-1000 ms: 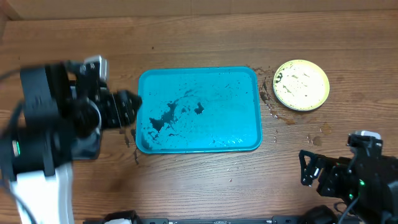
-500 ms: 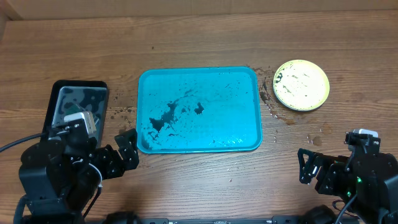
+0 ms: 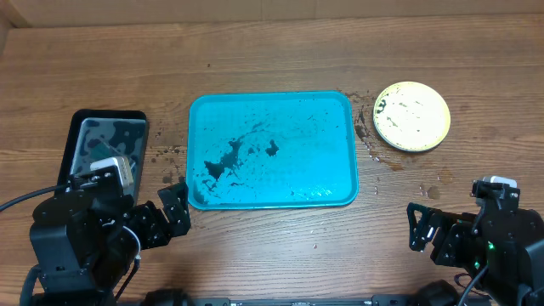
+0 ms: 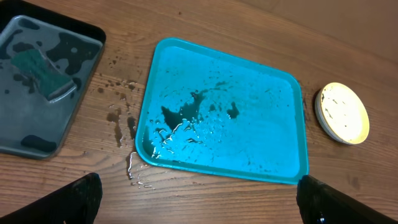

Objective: Clean dirty plates on tray and stack at the side

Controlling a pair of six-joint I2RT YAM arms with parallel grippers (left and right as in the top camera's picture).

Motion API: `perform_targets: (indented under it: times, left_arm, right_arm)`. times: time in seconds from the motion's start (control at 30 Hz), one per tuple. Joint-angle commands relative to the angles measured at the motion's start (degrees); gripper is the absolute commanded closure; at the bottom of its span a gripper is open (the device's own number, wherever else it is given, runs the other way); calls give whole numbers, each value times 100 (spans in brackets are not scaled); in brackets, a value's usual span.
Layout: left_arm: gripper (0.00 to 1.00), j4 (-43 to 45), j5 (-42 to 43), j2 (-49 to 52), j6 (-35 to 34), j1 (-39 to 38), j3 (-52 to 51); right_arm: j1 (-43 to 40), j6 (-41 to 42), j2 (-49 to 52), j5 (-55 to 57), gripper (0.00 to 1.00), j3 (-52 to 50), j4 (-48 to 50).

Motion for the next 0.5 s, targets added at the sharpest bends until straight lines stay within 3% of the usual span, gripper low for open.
perform_targets:
  times: [0.0, 0.23, 0.37, 0.47]
  left_arm:
    - [0, 0, -70, 9, -52, -37, -48]
    - [0, 0, -70, 9, -52, -37, -46]
    - [0, 0, -70, 9, -52, -37, -48]
    - [0, 2, -70, 9, -52, -37, -48]
  right_arm:
    - [11, 24, -2, 81, 0, 2, 35]
    - [-107, -4, -170, 247, 0, -83, 345]
    - [-643, -752, -533, -15, 0, -769, 1596]
    - [-1178, -1784, -946, -970, 0, -1718, 2889]
